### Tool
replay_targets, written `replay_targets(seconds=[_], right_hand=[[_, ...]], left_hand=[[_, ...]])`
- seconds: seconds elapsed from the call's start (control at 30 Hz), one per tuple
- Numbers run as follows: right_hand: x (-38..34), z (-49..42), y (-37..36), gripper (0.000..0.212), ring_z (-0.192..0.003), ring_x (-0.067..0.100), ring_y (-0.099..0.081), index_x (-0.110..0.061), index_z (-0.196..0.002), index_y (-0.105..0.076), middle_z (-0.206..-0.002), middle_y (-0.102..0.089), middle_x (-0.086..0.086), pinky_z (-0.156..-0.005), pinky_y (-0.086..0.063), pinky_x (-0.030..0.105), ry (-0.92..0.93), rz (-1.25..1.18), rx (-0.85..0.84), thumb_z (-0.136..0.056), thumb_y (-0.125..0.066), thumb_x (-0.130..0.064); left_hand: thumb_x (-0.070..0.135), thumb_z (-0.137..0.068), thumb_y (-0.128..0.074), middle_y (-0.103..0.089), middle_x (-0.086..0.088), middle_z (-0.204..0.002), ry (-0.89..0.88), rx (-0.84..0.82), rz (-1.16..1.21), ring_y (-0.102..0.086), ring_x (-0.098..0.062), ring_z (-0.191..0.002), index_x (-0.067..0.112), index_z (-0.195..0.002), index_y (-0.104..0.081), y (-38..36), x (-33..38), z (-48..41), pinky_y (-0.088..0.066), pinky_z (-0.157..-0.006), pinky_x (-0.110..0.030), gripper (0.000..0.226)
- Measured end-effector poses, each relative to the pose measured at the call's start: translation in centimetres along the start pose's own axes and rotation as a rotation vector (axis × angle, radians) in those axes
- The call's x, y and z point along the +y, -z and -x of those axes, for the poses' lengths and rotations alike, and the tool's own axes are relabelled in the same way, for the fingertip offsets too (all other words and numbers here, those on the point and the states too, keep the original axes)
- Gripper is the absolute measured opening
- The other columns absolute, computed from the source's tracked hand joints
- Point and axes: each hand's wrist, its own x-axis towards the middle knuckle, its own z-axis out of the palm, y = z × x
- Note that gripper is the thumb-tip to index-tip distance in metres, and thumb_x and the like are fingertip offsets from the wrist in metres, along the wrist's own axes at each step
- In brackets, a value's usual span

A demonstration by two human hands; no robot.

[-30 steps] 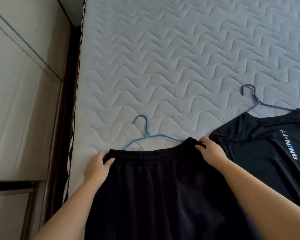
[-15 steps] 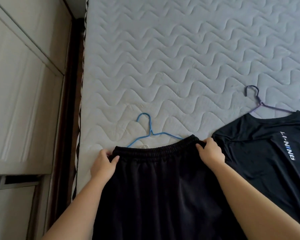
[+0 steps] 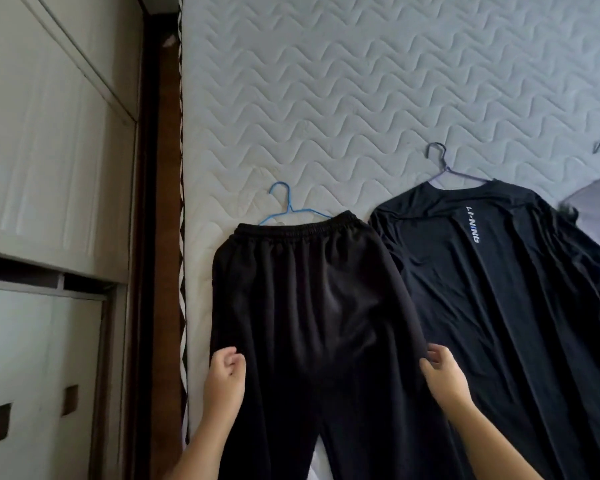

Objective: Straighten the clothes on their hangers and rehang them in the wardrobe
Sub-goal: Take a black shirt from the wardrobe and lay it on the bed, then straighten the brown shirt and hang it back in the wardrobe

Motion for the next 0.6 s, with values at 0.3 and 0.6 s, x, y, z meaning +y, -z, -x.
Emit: replay_targets(seconds=[0.3,0.6], right_hand=[[12.8,9.8,2.0,0.036,-0.100,0.028,-0.058,-0.006,-0.125,-0.050,-0.114,-0.061,0.012,-0.078,-0.044,0.032,-0.306,-0.100,0.009,-0.090,-0.050,-0.017],[15.8,15.6,1.9,0.032,-0.097,0.023,-0.058,-0.010,-0.119,-0.054,-0.102,-0.060,0.006,-0.076,-0.044,0.029,-0.168,-0.106,-0.155,-0.089,-0.051,-0.021]], left_hand=[[0.012,-0.093,-0.044,-0.062,-0.004,-0.093,0.136,-0.153,-0.054,-0.061,-0.021,-0.089,0.010,-0.109,-0.054,-2.0,-7.9,10.6,-0.039,-0.078,-0.029,0.019],[0.004,-0.092,-0.042,-0.061,-0.006,-0.082,0.037,-0.240,-0.271,-0.059,-0.024,-0.077,0.008,-0.097,-0.055,0.1,-10.2,13.7,-0.045,-0.075,-0.031,0.015]])
